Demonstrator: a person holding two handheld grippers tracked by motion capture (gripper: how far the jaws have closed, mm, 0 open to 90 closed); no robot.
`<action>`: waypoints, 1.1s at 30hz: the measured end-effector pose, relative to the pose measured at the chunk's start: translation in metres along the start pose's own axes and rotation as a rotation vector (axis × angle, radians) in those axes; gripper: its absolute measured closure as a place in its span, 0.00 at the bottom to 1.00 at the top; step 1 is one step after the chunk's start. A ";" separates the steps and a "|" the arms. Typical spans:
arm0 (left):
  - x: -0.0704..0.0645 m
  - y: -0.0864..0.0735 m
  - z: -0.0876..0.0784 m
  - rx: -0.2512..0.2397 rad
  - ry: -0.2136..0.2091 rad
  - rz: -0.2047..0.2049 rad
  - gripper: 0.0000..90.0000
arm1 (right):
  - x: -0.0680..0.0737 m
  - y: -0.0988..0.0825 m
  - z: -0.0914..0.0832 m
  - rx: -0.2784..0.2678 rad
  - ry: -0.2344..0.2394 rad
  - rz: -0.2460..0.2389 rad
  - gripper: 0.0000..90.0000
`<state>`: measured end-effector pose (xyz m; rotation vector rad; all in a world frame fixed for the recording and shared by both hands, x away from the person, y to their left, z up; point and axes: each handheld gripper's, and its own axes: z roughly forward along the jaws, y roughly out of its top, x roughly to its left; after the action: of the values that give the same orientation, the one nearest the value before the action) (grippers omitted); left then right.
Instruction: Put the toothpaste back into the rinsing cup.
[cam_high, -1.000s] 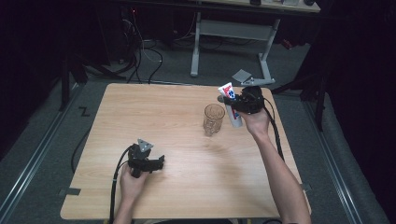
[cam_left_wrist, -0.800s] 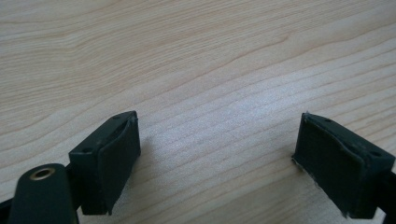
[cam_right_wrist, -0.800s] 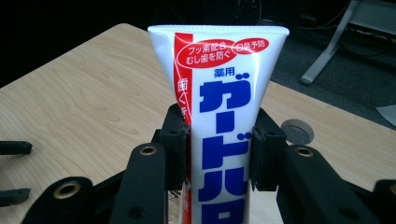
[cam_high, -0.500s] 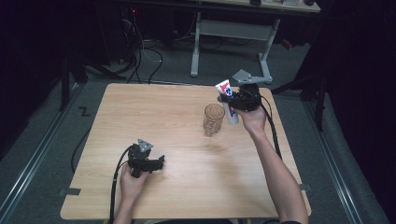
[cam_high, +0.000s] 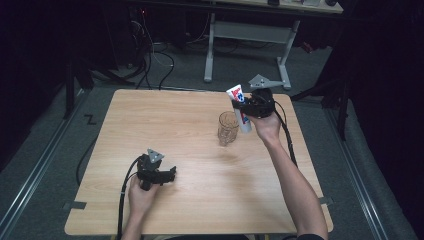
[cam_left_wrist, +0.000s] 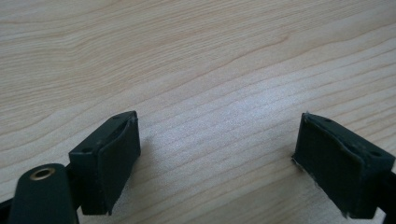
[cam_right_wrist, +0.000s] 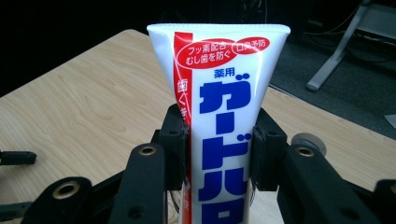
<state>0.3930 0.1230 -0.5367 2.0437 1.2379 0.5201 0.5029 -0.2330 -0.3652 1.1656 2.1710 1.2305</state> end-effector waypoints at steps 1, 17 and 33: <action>0.000 0.000 0.000 0.000 0.000 0.000 0.16 | 0.000 0.000 0.000 -0.002 -0.002 0.002 0.71; 0.000 0.000 0.000 0.002 0.001 0.002 0.16 | 0.007 0.006 0.010 -0.012 0.007 -0.010 0.71; 0.000 0.000 0.000 -0.001 0.001 0.000 0.16 | 0.012 0.015 0.020 -0.010 0.008 -0.013 0.71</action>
<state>0.3929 0.1228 -0.5368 2.0433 1.2380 0.5219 0.5164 -0.2086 -0.3628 1.1425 2.1725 1.2412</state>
